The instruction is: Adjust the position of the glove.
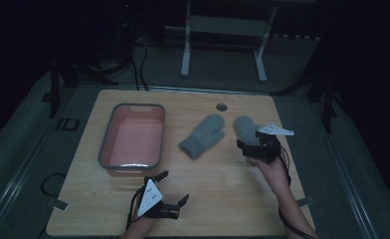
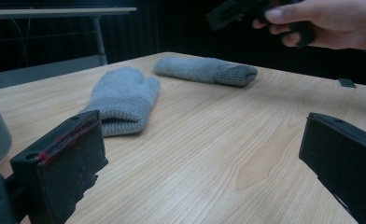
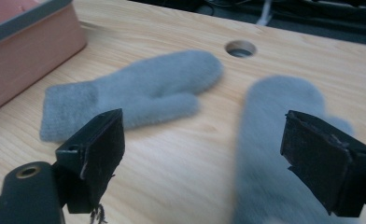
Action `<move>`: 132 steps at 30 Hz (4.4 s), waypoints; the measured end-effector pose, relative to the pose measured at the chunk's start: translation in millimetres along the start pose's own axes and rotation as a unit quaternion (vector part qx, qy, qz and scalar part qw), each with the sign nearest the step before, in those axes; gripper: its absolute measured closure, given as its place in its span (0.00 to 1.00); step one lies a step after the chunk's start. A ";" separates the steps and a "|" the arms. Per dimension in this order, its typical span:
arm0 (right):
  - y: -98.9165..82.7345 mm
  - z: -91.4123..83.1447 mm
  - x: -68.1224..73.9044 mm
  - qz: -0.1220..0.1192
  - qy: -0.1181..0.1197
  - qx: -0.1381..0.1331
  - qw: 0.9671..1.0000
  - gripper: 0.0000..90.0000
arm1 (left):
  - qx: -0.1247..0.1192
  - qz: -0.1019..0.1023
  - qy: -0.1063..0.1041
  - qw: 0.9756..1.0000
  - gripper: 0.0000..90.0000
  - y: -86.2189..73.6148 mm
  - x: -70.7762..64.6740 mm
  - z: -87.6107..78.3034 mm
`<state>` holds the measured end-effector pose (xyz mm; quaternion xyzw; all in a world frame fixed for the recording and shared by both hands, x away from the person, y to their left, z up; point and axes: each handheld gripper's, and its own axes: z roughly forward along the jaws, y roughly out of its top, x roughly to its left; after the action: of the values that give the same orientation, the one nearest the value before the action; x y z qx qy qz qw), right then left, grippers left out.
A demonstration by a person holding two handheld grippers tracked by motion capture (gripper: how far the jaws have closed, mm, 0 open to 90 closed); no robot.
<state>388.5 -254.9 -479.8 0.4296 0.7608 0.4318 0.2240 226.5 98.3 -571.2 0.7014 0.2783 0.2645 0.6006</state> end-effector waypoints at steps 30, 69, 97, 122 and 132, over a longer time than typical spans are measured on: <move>32.2 147.3 48.2 -0.077 0.065 0.075 0.992 0.22 | 0.000 0.003 -0.003 1.000 0.01 0.1 -0.4 0.1; 42.4 64.3 51.0 -0.241 0.240 0.087 0.937 0.85 | 0.002 -0.002 -0.006 1.000 0.01 0.2 0.7 0.4; -10.4 59.0 23.5 -0.207 0.244 0.155 0.935 0.15 | 0.002 -0.011 -0.013 1.000 0.01 0.2 1.4 0.6; 9.9 13.8 -67.9 -0.023 0.076 0.079 0.994 0.42 | 0.002 -0.016 -0.015 1.000 0.01 0.2 1.8 0.7; 7.3 51.5 -91.9 0.019 -0.024 0.081 0.996 0.42 | 0.002 -0.016 -0.016 1.000 0.01 0.2 2.0 0.7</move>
<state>477.3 -307.0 -503.4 0.4711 0.7794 0.3622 0.1984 228.4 99.3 -571.0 0.7020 0.2806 0.2433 0.6078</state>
